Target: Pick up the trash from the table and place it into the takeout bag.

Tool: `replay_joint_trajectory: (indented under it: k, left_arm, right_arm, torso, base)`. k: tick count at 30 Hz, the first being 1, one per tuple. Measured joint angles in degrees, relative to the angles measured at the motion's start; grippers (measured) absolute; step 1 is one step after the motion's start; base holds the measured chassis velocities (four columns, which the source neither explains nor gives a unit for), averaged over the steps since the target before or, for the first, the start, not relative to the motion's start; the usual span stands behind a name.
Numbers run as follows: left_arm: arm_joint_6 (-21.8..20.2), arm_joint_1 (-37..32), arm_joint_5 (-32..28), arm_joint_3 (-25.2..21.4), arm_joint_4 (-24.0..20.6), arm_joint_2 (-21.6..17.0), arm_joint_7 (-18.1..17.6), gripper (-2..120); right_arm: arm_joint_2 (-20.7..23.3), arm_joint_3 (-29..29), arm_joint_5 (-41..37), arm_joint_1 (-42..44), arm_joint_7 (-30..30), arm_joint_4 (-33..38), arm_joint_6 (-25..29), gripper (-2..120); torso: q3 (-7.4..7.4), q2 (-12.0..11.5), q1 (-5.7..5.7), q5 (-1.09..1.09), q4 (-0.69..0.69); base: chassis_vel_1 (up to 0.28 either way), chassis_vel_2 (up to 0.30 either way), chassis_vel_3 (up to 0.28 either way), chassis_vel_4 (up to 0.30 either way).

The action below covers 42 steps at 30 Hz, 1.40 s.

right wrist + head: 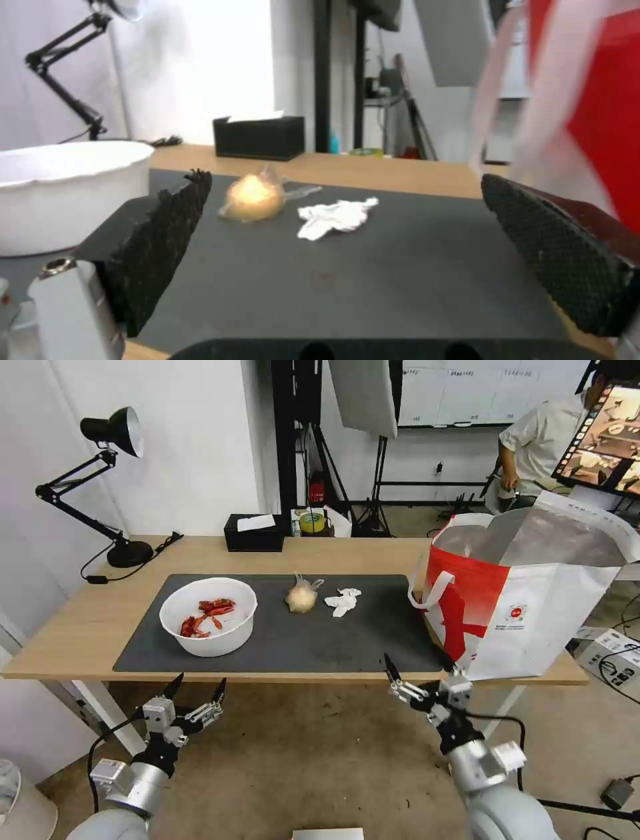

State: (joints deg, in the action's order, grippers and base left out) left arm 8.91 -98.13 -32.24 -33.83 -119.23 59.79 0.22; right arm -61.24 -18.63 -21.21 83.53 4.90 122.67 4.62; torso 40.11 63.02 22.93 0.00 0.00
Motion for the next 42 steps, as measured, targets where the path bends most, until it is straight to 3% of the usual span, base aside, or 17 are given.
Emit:
replay_joint_trajectory:
  k: [6,15,21,29,42]
  left_arm:
    - [-0.02,-1.06,0.0,-1.04,-0.57,0.52,-0.07,100]
    - [-0.02,-2.33,-0.14,-2.84,-1.09,0.8,-0.09,100]
    - [-0.05,-2.35,-0.2,-3.2,-0.74,0.83,-0.08,100]
    - [-0.09,-1.98,-0.29,-3.06,0.15,0.73,-0.12,100]
    - [-0.13,-1.79,-0.31,-2.93,0.47,0.92,-0.11,100]
  right_arm:
    - [3.51,5.1,-4.68,-9.7,0.9,-4.35,-3.5,100]
    - [3.97,14.6,-9.56,-27.01,4.58,-12.22,-10.93,100]
    - [1.35,22.63,-11.66,-38.12,8.06,-19.7,-16.75,100]
    - [-3.19,28.63,-12.57,-49.52,12.46,-30.8,-21.29,100]
    - [-9.74,31.53,-14.22,-57.32,17.87,-43.55,-28.55,100]
  torso:
    - [0.0,0.0,0.0,0.0,0.0]
    - [0.01,0.0,0.0,-0.01,0.0]
    - [0.01,0.0,0.0,0.0,0.0]
    - [0.0,-0.01,0.0,-0.02,0.0]
    - [0.0,0.0,0.0,0.0,-0.01]
  base:
    - [0.0,0.0,0.0,0.0]
    - [0.0,0.0,0.0,0.0]
    - [0.0,0.0,0.0,0.0]
    - [0.0,0.0,0.0,0.0]
    - [0.0,0.0,0.0,0.0]
